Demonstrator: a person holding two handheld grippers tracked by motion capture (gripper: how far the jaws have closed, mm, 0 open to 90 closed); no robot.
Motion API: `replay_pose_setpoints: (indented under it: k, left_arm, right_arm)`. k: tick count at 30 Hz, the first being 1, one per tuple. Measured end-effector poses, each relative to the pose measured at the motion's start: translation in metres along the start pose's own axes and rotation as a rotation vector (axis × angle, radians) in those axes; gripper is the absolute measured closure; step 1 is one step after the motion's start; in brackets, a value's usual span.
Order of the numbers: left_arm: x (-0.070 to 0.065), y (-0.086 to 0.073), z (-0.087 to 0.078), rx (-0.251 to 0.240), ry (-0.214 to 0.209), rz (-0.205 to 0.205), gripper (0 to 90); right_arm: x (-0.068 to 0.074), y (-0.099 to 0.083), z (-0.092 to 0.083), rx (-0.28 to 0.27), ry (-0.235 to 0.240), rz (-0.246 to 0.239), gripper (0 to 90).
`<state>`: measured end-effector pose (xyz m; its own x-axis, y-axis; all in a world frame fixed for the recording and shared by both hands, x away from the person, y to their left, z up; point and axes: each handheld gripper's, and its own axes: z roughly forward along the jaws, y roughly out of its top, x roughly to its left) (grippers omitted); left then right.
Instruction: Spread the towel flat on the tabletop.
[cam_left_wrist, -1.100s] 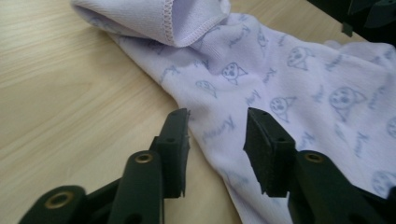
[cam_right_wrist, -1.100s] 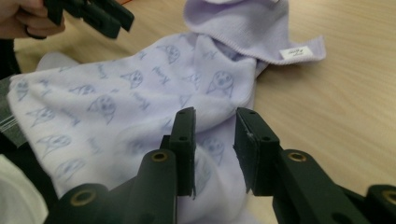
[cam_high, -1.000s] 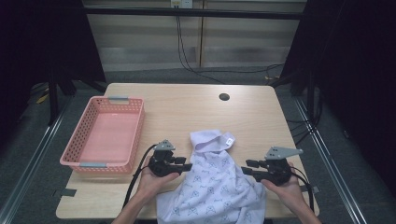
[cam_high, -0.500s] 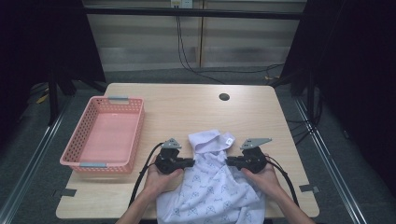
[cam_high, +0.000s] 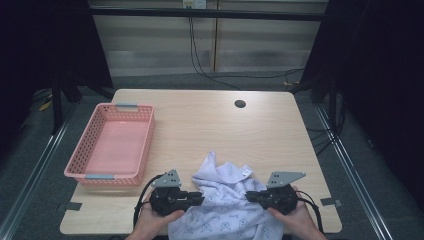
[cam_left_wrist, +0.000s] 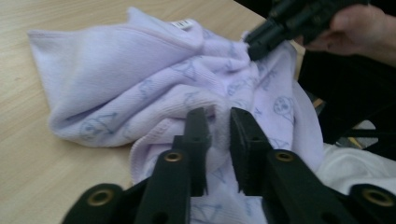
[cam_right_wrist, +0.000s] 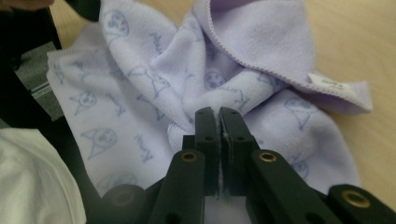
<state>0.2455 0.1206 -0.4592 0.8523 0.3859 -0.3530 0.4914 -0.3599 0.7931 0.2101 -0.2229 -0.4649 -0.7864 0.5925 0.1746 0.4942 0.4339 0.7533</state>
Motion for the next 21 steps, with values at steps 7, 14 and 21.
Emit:
replay_pose_setpoints:
  k: [7,14,21]
  left_arm:
    - [0.033,0.014,0.03,0.035,0.08,-0.027,68.7]
    - [0.035,-0.002,0.041,0.163,0.118,-0.012,70.2]
    - [0.03,-0.011,0.028,0.189,0.114,-0.015,70.6]
  right_arm:
    - [-0.007,0.005,0.0,-0.023,0.02,-0.007,75.6]
    - [-0.039,0.018,-0.006,-0.07,-0.048,0.023,73.0]
    - [-0.072,0.027,0.008,-0.08,-0.105,0.08,72.1]
